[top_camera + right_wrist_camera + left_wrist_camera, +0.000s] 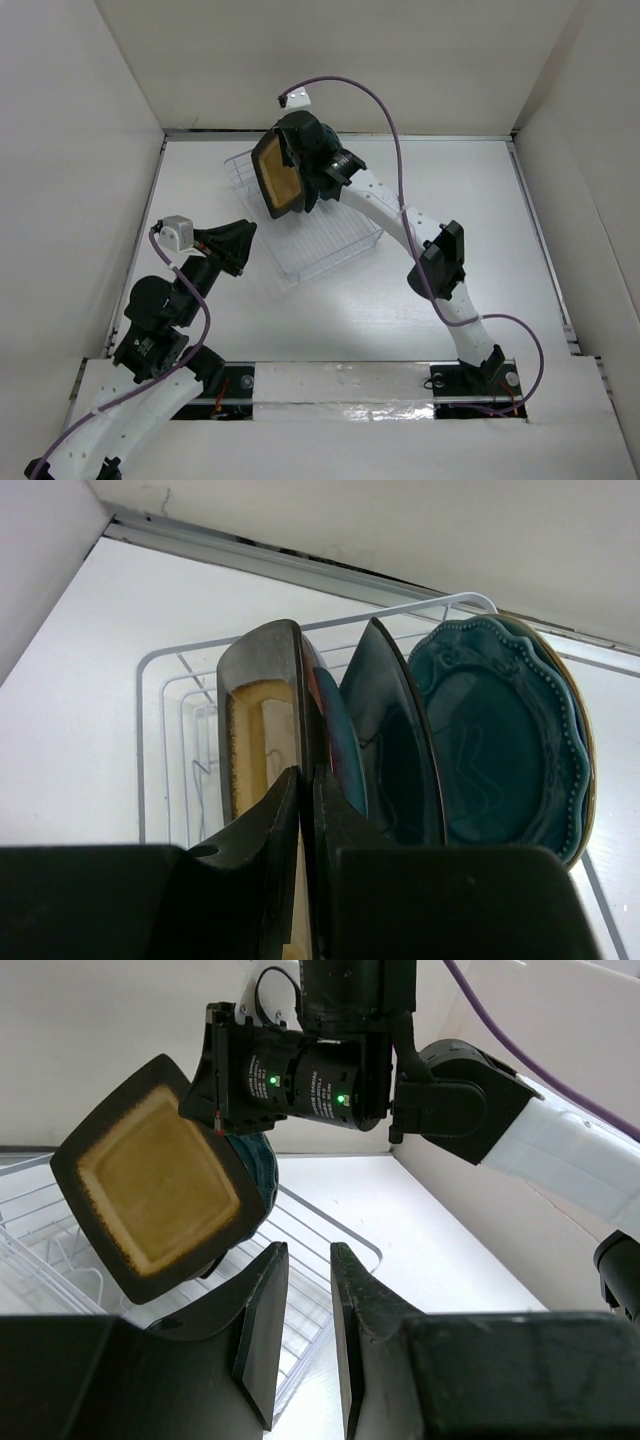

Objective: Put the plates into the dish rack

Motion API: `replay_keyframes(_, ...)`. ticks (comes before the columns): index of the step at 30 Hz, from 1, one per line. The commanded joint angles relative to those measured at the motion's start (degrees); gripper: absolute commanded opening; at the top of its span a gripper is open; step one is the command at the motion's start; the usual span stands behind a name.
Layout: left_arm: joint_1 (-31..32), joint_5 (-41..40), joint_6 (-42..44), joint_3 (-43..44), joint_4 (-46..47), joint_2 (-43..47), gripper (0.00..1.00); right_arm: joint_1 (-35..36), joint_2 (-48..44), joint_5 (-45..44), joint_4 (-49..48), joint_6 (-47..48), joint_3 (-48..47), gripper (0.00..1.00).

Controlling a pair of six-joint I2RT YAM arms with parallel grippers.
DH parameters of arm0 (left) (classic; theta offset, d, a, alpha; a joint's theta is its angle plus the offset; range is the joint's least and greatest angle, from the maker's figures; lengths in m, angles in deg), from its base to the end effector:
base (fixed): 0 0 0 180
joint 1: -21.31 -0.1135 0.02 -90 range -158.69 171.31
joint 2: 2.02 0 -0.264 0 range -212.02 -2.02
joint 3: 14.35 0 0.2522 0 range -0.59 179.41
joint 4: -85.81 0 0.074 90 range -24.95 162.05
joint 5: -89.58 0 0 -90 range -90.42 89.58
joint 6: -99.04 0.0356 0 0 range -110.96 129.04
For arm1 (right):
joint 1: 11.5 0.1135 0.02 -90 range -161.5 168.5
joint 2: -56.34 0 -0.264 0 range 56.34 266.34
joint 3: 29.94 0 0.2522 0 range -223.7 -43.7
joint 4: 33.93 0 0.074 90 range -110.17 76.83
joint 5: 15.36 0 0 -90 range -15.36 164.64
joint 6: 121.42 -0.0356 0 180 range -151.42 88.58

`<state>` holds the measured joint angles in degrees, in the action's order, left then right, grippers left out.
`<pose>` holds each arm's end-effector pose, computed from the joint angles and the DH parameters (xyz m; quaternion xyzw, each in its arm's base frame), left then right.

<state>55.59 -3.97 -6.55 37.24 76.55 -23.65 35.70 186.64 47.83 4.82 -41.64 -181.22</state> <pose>0.0802 -0.0520 0.3755 0.0671 0.5649 -0.3307 0.7530 0.3698 0.3757 0.3729 -0.1196 0.7886 0.1112 0.5928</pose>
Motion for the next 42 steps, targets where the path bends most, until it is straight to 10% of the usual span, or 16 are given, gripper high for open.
replay_keyframes(1,-0.2,0.9,-0.7,-0.7,3.2,-0.8,0.21,0.7,-0.8,-0.4,-6.2,1.0,-6.3,0.00)
replay_keyframes(32,-0.2,0.7,-0.4,-0.6,2.9,-1.5,0.21,4.1,5.3,1.6,-5.7,4.0,-3.4,0.00)
replay_keyframes(42,-0.2,0.6,-0.4,-0.7,2.9,-1.3,0.21,7.6,6.5,-5.2,-12.9,8.1,-1.1,0.24)
